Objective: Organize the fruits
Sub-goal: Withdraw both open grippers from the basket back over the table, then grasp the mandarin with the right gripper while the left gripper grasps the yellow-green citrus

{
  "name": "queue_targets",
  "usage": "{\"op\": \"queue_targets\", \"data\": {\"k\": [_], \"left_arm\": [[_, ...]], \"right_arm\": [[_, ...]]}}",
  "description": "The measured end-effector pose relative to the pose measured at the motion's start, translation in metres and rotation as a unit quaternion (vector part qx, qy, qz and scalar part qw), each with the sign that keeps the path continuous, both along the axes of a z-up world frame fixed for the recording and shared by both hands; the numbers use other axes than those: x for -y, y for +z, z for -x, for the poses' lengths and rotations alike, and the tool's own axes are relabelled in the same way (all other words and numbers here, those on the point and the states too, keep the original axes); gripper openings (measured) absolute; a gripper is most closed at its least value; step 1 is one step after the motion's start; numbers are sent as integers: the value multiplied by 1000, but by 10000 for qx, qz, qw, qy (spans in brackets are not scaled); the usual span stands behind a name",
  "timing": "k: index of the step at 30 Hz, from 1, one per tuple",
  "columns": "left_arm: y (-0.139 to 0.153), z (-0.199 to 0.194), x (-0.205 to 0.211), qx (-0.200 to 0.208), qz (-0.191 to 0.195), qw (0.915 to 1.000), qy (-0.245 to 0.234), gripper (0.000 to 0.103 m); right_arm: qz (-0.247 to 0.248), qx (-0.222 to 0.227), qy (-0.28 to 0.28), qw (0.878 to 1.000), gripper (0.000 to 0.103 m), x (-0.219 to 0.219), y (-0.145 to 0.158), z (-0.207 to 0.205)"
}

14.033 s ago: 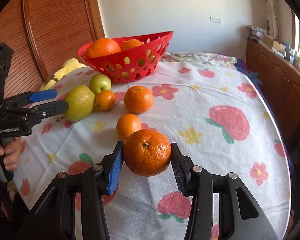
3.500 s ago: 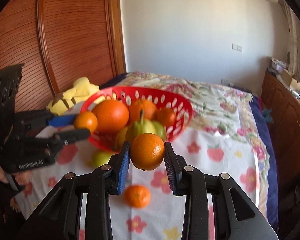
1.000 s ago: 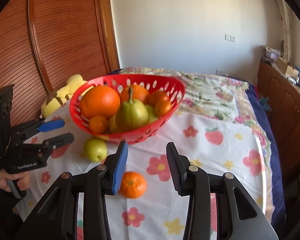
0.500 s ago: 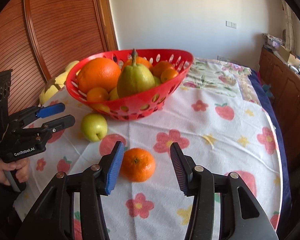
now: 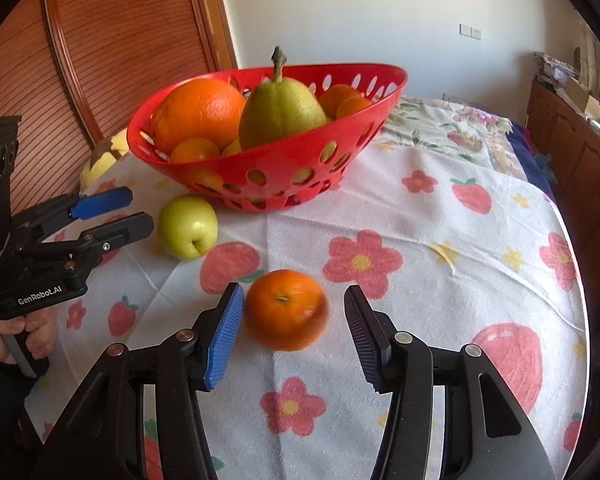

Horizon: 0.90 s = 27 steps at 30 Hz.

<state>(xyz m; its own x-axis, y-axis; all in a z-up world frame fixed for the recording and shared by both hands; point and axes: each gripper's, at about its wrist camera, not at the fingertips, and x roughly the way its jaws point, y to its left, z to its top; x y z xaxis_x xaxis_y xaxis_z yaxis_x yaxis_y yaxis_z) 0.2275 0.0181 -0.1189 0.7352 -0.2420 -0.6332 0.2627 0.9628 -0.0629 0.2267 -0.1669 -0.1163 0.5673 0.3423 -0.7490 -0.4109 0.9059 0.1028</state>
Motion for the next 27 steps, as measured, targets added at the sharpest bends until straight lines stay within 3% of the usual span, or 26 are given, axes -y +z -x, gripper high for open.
{"op": "queue_targets", "data": {"k": [15, 27], "left_arm": [[-2, -3, 1, -52, -48, 10000, -2, 58], [1, -12, 16, -280, -68, 9992, -269, 58]], "right_arm": [[48, -103, 125, 9999, 47, -5, -12, 0], [-71, 65, 142, 9999, 46, 5, 0, 10]]}}
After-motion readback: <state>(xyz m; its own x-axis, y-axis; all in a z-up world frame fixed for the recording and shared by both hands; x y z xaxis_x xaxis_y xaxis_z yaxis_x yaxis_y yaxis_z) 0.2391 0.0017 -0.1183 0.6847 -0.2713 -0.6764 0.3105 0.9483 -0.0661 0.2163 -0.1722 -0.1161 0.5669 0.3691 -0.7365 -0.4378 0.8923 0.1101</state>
